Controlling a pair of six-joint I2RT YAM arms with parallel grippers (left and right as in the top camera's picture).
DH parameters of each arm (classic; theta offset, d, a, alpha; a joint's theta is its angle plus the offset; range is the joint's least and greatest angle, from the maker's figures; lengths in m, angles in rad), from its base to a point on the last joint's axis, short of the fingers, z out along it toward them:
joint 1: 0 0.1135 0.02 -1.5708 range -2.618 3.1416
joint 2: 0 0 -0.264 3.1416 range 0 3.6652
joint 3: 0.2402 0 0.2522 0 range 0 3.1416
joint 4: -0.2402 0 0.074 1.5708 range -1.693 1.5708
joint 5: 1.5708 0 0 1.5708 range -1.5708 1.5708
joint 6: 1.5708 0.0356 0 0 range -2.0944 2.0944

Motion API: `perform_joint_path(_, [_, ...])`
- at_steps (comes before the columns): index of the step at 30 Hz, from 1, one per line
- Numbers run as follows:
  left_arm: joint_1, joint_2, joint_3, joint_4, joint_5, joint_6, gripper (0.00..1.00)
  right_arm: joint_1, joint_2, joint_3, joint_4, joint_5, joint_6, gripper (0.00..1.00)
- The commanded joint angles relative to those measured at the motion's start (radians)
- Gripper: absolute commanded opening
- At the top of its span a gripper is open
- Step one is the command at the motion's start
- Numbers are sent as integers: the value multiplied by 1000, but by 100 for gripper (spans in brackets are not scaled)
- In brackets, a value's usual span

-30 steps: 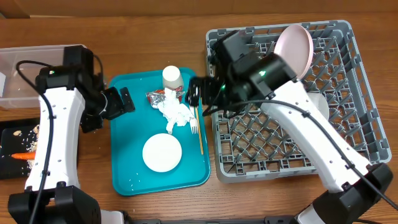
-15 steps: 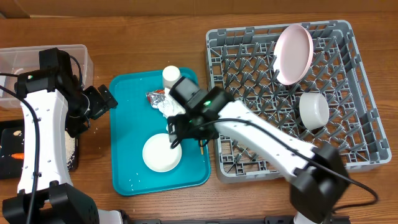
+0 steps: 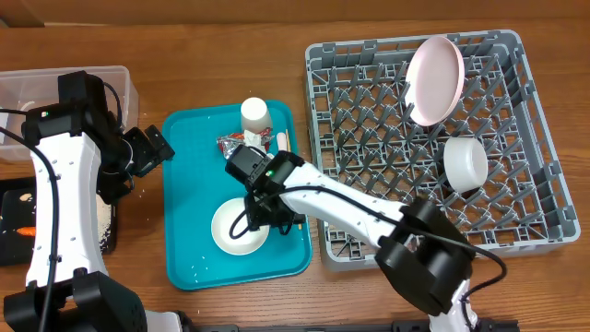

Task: Sort waste into correct bins and load items into the dishwasher rack
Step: 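Move the right gripper down to the front white bowl and grasp, then lift the bowl and carry it right over the dish rack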

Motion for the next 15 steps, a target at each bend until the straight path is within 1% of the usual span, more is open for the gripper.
perform_joint_path(1, [2,-13,18,-2,-13,-10,100,1,28,-4,2,9,9,58])
perform_joint_path(4, [2,-13,18,-2,-13,-10,100,1,29,-4,10,9,9,50])
perform_joint_path(5, [2,-13,18,-2,-13,-10,100,1,29,-4,13,8,10,46])
perform_joint_path(7, [2,-13,18,-2,-13,-10,100,1,29,-3,14,11,9,31])
perform_joint_path(9, [2,-13,18,-2,-13,-10,100,1,29,-3,13,11,9,13])
perform_joint_path(10, [2,-13,18,-2,-13,-10,100,0,29,1,8,11,9,7])
perform_joint_path(11, [2,-13,18,-2,-13,-10,100,-2,29,8,-3,11,9,4])
perform_joint_path(15, [2,-13,18,-2,-13,-10,100,-8,24,66,-72,11,8,4])
